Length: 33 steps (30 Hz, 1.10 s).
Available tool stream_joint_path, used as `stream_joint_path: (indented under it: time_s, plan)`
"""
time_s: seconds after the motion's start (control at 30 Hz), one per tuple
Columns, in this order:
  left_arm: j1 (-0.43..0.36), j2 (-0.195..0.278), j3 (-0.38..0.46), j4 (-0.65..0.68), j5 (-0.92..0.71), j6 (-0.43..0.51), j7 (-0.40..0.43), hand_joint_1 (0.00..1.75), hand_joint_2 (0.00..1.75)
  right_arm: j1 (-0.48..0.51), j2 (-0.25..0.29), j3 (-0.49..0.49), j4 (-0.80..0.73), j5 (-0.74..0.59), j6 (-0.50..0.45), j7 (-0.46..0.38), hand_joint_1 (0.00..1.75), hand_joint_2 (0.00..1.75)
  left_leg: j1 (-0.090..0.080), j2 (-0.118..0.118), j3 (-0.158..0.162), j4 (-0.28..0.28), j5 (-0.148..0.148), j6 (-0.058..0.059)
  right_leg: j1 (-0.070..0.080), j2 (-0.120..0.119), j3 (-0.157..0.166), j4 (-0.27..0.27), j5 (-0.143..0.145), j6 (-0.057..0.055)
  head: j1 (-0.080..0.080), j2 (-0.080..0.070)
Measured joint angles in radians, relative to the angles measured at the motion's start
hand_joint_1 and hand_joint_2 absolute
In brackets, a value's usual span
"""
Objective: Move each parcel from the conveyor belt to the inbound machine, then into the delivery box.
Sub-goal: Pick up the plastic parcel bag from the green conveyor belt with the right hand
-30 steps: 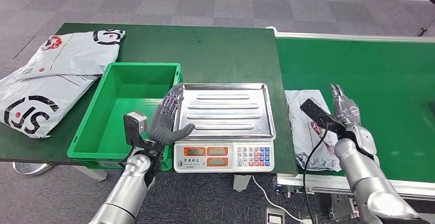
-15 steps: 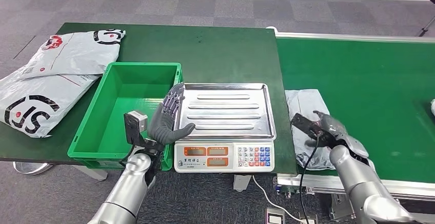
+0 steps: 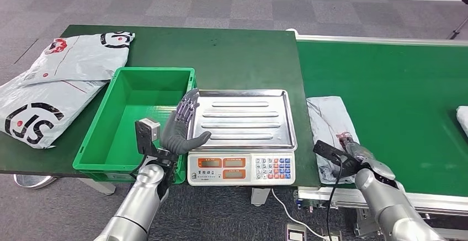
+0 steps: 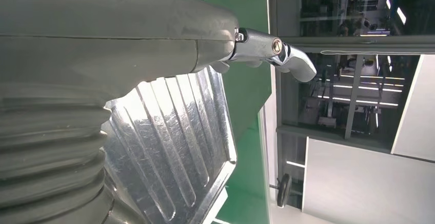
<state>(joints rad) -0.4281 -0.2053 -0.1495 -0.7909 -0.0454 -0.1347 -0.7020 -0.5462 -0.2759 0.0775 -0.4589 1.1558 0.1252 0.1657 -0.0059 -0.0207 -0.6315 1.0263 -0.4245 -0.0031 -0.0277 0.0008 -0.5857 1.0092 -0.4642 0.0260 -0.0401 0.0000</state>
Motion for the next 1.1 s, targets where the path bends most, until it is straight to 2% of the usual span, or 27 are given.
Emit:
stream_joint_path:
  time_s: [0.2,0.33,0.5,0.9,1.1]
  plan:
    - [0.001,0.0,0.0,0.004,0.0,0.003,0.0,0.0,1.75,0.006,-0.007,0.0,0.0,-0.003,0.045,0.0,0.0,1.75,0.0,0.0,0.001,0.0,0.0,0.001,0.0,0.0,0.001,-0.001,0.0,0.0,0.0,0.0]
    - [0.001,-0.001,0.0,0.006,0.001,0.004,0.0,0.0,1.75,0.007,-0.011,0.0,-0.001,-0.011,0.067,-0.025,1.75,1.75,0.0,0.0,0.001,0.0,0.0,0.001,0.0,0.0,0.002,-0.001,0.0,0.0,0.0,0.0]
    - [0.004,0.0,0.0,0.004,0.006,0.01,0.0,0.0,1.75,0.007,-0.014,0.0,-0.006,-0.066,0.075,-0.138,1.75,1.75,0.0,0.0,0.001,0.0,0.0,0.001,0.0,0.0,0.003,-0.001,0.0,0.0,0.0,0.0]
    - [0.007,0.001,0.0,-0.001,0.009,0.01,0.0,0.0,1.75,-0.001,-0.014,0.0,-0.021,-0.095,0.06,-0.178,1.75,1.75,0.0,-0.001,0.001,0.0,0.0,0.001,0.0,-0.001,0.003,-0.001,0.0,0.0,0.0,0.0]
    - [0.012,0.003,0.0,-0.009,0.009,0.012,0.0,0.0,1.75,0.0,-0.011,0.0,-0.034,-0.162,-0.01,-0.267,1.75,1.75,0.0,0.0,0.0,0.0,0.0,0.001,0.0,0.0,0.002,-0.001,0.0,0.0,0.0,0.0]
